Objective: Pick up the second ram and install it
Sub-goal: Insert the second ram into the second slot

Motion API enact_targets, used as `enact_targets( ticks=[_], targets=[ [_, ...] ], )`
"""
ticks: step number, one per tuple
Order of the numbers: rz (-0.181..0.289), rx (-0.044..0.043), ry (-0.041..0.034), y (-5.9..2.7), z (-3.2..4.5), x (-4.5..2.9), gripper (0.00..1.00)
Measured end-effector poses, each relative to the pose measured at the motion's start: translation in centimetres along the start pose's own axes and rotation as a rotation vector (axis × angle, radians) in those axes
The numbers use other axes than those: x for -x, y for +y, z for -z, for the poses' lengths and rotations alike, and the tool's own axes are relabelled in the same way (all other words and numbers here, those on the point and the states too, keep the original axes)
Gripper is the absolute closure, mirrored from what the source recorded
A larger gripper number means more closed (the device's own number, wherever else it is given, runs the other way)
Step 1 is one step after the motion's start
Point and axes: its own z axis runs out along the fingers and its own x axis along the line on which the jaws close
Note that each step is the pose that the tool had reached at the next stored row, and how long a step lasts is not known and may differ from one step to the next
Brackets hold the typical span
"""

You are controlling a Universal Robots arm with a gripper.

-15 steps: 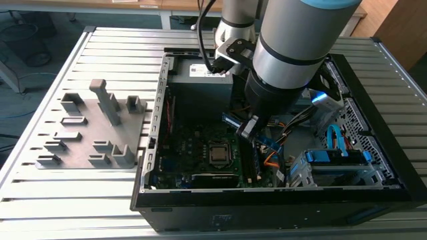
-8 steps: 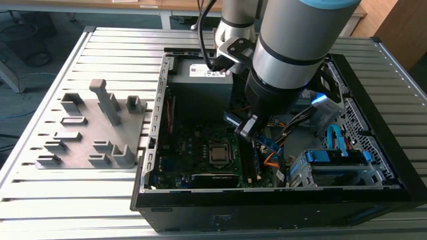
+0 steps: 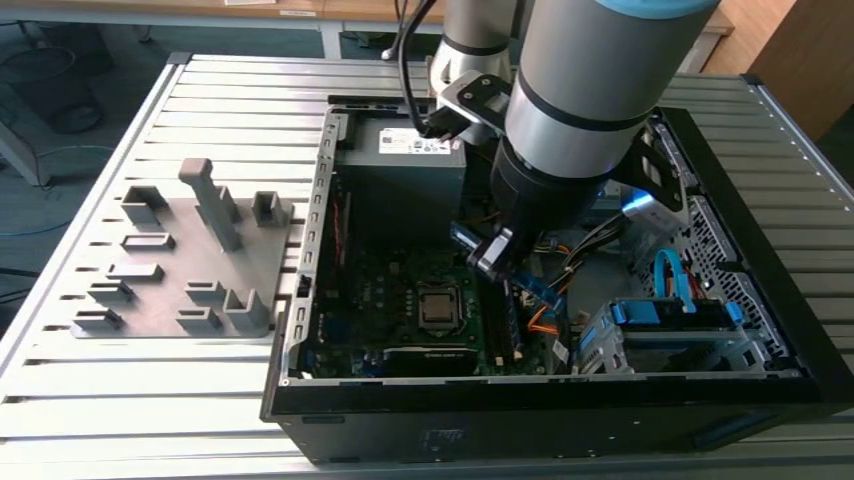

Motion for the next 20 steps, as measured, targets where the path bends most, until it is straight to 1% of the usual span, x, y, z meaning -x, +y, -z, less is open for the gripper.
enact_targets(
  ticks=[20],
  targets=[
    [-0.131, -0.0124, -0.0088, 0.0, -0.07, -0.01, 0.86]
  ],
)
